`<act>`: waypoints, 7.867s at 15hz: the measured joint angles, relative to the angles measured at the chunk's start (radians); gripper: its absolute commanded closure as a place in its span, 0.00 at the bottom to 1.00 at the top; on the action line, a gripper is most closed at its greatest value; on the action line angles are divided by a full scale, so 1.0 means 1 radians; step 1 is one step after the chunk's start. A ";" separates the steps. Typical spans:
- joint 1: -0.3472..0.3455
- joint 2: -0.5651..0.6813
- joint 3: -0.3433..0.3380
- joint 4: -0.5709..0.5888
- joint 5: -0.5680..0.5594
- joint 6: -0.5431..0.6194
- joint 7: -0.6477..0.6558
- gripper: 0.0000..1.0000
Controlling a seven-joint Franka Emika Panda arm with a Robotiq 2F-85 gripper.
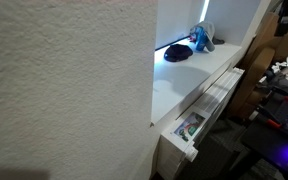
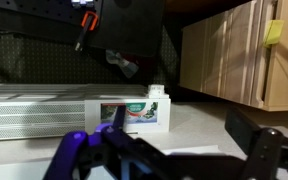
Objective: Move the black cap to the left
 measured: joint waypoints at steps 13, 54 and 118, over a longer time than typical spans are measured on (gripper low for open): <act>0.000 0.000 0.000 0.000 0.000 0.000 0.000 0.00; 0.000 0.000 0.000 0.000 0.000 0.000 0.000 0.00; -0.372 0.094 0.084 -0.024 -0.728 0.513 0.910 0.00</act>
